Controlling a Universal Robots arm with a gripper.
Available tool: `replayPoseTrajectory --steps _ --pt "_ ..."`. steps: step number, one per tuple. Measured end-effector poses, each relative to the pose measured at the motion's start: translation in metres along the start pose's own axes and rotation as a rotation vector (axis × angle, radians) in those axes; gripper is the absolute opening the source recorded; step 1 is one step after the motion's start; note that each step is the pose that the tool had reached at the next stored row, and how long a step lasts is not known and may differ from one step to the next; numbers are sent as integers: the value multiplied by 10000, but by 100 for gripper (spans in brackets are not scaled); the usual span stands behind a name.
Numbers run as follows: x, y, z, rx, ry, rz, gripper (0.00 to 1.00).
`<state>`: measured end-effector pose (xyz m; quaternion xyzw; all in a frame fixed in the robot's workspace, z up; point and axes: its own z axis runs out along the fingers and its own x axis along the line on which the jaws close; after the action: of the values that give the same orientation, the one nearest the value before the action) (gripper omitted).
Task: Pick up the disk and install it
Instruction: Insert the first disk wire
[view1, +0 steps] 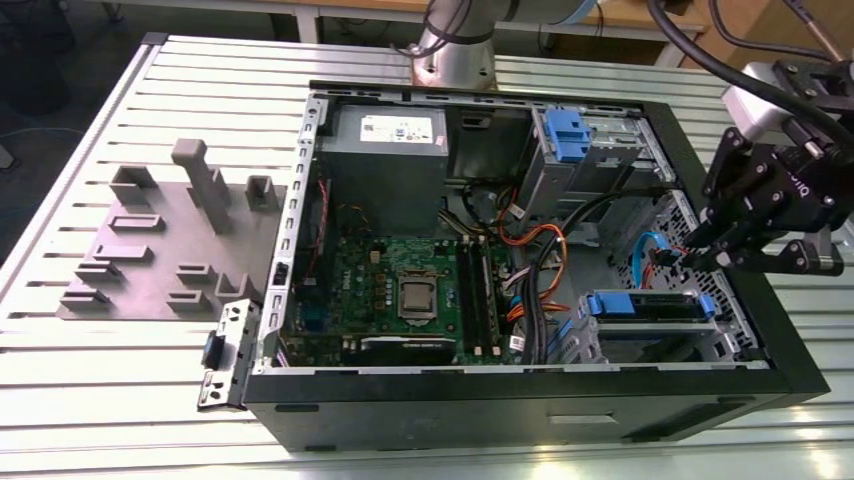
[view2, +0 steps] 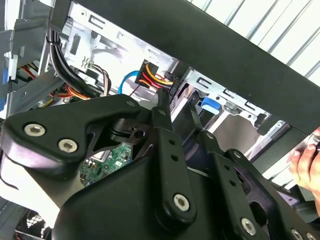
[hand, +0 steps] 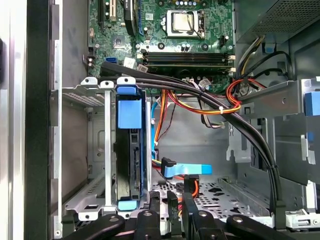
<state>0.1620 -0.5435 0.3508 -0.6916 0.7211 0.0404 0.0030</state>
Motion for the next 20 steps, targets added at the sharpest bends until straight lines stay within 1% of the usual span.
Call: replayPoseTrajectory --steps 15,16,18,20 --pt "-30 4 83 -2 2 1 31" --pt "-30 3 83 -2 3 1 30" --pt "-30 3 85 -2 2 1 17" --pt "-30 4 84 -2 1 -2 16"
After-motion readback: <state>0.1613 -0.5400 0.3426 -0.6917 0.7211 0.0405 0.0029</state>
